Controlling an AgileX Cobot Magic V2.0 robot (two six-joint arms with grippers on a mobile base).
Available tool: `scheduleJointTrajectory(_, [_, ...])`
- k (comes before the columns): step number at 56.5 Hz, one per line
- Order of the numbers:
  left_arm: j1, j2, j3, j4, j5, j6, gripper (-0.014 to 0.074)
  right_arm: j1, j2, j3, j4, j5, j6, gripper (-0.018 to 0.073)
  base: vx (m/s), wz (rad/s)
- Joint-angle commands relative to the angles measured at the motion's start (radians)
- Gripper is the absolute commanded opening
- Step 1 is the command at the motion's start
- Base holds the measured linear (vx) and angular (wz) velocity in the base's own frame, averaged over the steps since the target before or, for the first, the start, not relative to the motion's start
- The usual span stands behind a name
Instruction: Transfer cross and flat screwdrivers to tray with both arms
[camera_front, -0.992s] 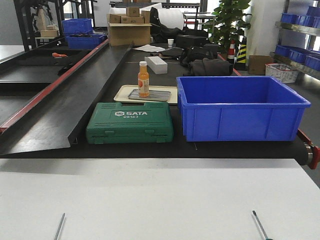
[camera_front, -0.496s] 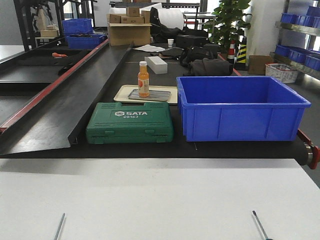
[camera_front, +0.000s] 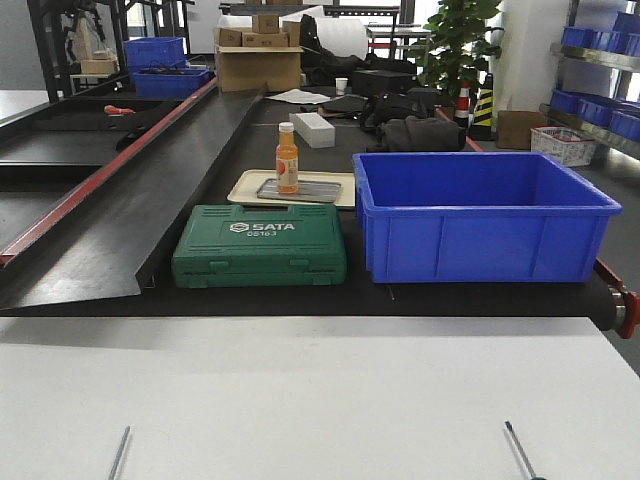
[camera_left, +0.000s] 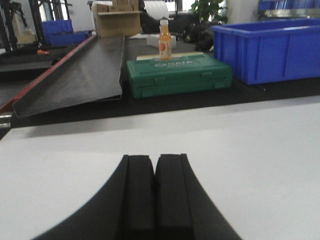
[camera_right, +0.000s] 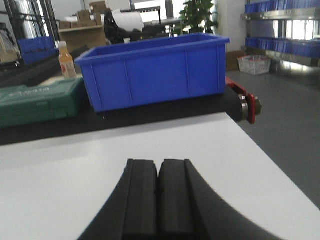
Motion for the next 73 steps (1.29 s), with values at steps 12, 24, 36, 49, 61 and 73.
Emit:
scheduleJointTrajectory(12, [0.0,0.002,-0.105,-0.005,-0.335,-0.106,0.0003,0.001,0.007,-0.154,-0.013,-0.206,-0.062,-0.0008,0.0,0.0])
scheduleJointTrajectory(24, [0.0,0.233,-0.353,-0.003,-0.315,-0.068,0.0003,0.001,0.298,-0.538,-0.013,-0.153,-0.173,-0.0008,0.0,0.0])
scheduleJointTrajectory(36, [0.0,0.584,-0.652,-0.003,-0.274,-0.069,0.0003,0.001,0.626,-0.74,0.004,-0.122,-0.113,-0.0008,0.0,0.0])
scheduleJointTrajectory(49, [0.0,0.785,-0.736,-0.003,-0.273,-0.069,0.0006,0.001,0.774,-0.749,0.023,-0.079,-0.091,-0.0006,0.0,0.0])
scheduleJointTrajectory(61, [0.0,0.848,-0.736,-0.003,-0.247,-0.052,0.0092,0.001,0.792,-0.749,0.021,-0.008,-0.106,0.0088,0.0,0.0])
scheduleJointTrajectory(73, [0.0,0.883,-0.736,-0.003,-0.228,-0.052,0.0307,0.001,0.792,-0.749,0.019,0.018,-0.121,0.0391,0.0,0.0])
